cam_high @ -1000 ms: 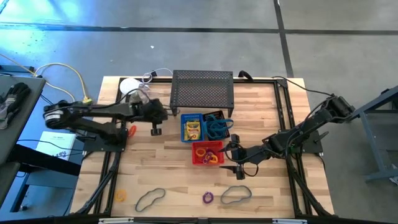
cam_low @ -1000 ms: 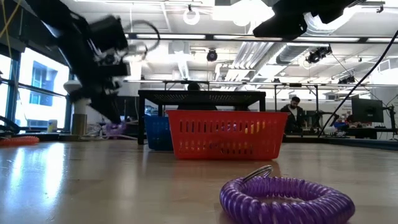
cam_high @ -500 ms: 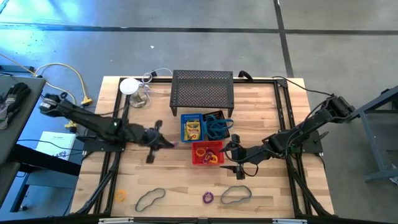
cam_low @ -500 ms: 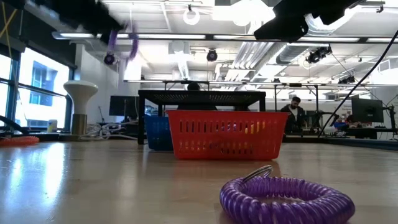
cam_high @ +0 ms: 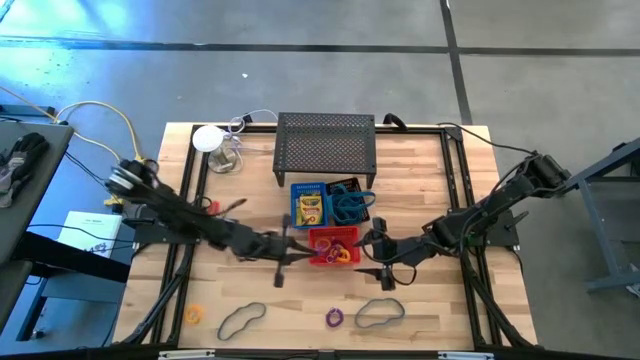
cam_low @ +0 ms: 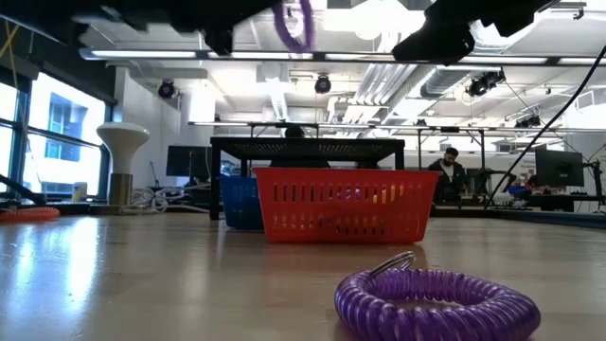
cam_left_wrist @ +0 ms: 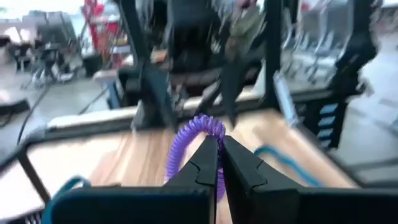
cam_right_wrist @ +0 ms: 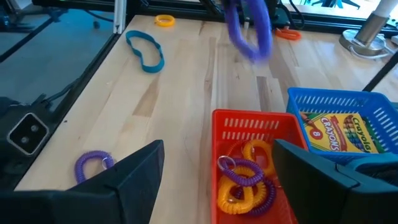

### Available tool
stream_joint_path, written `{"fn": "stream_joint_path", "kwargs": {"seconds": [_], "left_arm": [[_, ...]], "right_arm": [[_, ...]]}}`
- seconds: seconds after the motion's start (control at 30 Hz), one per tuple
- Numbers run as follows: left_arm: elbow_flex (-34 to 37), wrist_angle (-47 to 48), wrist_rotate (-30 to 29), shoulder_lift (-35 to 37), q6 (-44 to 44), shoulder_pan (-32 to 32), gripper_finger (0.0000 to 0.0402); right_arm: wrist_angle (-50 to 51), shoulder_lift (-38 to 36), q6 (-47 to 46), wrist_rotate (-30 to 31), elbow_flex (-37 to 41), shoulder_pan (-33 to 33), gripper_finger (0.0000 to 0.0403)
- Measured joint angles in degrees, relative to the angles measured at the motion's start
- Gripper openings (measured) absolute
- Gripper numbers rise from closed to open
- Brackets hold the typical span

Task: Pick & Place Office Desk Supplies
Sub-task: Put the violet spring keychain into the red bin

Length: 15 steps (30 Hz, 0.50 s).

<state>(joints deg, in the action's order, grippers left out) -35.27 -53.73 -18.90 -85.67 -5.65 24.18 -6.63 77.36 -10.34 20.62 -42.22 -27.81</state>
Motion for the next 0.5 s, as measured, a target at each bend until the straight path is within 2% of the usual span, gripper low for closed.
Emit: {"fn": "stream_joint_path", "kwargs": {"seconds": [0.13, 0.37, 0.5], "left_arm": [[-3.37, 3.72, -0.07, -5.45, 0.64, -1.98, 0.0002], [-10.46, 28.66, 1.10, -6.67, 9.37, -3.63, 0.0002], [-11.31, 30.38, 1.36, -6.64, 9.82, -4.26, 0.0005]], "right_arm": [[0.15, 0.00, 0.04, 0.00, 0.00, -0.42, 0.0286], [0.31, 0.02, 1.06, 0.00, -0.02, -0.44, 0.0286], [0.24, 0.02, 0.94, 0.24, -0.02, -0.44, 0.0286]]}}
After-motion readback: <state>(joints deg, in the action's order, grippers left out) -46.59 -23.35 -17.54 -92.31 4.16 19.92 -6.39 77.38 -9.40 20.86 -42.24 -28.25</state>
